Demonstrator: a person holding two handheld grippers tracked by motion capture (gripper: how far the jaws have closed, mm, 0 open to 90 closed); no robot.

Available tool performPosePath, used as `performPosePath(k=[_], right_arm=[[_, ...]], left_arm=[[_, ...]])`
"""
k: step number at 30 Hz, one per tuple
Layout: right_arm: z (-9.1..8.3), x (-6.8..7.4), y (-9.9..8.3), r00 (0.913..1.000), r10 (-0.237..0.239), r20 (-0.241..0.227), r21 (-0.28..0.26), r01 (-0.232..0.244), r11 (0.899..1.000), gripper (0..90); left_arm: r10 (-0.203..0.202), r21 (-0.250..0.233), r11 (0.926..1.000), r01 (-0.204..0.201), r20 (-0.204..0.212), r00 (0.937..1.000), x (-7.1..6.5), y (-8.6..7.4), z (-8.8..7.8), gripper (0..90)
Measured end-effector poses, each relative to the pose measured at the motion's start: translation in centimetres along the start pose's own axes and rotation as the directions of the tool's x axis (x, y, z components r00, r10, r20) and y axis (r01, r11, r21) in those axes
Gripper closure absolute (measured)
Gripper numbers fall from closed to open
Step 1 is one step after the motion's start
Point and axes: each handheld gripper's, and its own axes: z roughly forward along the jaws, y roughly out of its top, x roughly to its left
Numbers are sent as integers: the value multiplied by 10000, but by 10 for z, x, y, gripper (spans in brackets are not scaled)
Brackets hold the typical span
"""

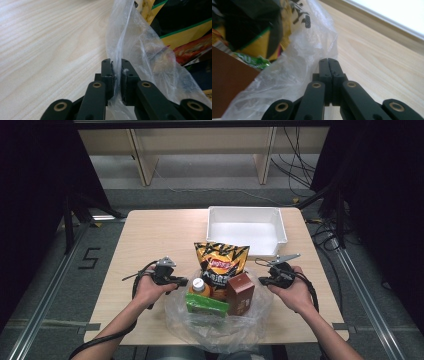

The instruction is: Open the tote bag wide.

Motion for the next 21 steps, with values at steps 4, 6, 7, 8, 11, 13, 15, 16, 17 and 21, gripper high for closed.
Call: performPosePath(k=[4, 6, 7, 8, 11, 13, 15, 16, 17, 21], right_arm=[[6, -5, -5, 9998, -166, 130, 7, 166, 9999, 900], [8, -5, -7, 9996, -226, 174, 100, 225, 9997, 900], [10, -4, -8, 9996, -142, 260, -59, 144, 9999, 900], [9, -4, -7, 9998, -138, 143, 205, 135, 9997, 900], [12, -4, -8, 10000, -50, 63, 167, 49, 9998, 900], [12, -4, -8, 9998, -118, 174, 117, 116, 9999, 900], [10, -4, -8, 9998, -60, 208, 244, 55, 9997, 879], [9, -4, -7, 9998, -8, 191, 177, 5, 9998, 859], [9, -5, -7, 9997, -110, 221, 48, 109, 9999, 836], [7, -5, -5, 9995, 134, 295, -638, -114, 9979, 706]], left_arm=[[240, 136, 9996, -237, -197, 9995, 1, -1, 0, 808], [274, 141, 9995, -271, -252, 9993, 1, -1, 1, 803], [186, 135, 9997, -182, -320, 9993, 1, -1, 1, 802], [315, 162, 9994, -310, -313, 9990, 2, -1, 1, 801], [281, 159, 9995, -273, -487, 9984, 1, -2, 1, 790], [229, 123, 9997, -223, -480, 9986, 1, -2, 2, 767], [70, 13, 10000, -70, -372, 9993, 1, -1, 1, 744], [-128, -220, 9997, 120, -369, 9992, -1, -1, 1, 732], [84, -115, 9999, -89, -416, 9991, 0, 0, -2, 722], [140, -531, 9984, -167, -507, 9986, -1, 3, -7, 637]])
